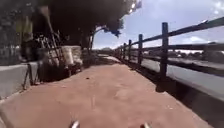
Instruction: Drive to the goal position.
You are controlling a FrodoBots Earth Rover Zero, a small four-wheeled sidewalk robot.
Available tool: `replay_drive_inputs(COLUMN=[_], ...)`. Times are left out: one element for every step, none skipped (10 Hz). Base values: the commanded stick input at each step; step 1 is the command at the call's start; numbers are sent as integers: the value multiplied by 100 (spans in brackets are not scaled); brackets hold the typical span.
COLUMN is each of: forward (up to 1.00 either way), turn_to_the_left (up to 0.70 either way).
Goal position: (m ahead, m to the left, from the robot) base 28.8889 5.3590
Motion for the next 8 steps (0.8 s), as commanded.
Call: replay_drive_inputs(forward=[100, 100, 100, 100, 100, 100, 100, 100], turn_to_the_left=[0, 0, 0, 0, 0, 0, 0, 0])
